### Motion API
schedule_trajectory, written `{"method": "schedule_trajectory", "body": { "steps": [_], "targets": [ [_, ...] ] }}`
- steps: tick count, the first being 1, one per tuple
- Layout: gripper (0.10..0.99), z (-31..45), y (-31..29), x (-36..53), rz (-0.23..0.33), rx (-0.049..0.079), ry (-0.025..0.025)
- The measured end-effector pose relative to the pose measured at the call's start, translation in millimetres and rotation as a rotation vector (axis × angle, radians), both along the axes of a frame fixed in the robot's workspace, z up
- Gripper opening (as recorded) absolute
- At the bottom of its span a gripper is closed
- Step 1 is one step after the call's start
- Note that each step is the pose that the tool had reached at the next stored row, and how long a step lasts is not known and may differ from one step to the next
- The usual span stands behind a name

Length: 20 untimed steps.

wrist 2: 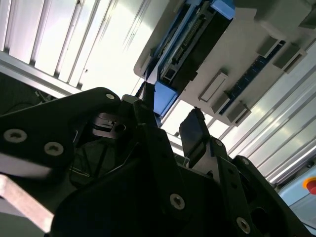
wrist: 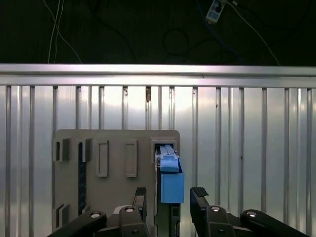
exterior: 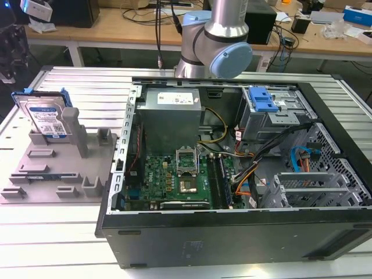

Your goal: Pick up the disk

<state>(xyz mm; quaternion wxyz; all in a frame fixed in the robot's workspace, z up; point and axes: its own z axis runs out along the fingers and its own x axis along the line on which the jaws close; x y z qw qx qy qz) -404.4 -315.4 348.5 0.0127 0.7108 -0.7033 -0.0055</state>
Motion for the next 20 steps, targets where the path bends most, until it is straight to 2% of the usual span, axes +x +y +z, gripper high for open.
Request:
{"method": "schedule_trajectory", "body": {
  "steps": [20],
  "targets": [
    [0.482, -22.2, 0.0, -0.9, 0.0, 0.0, 0.0]
  ]
}}
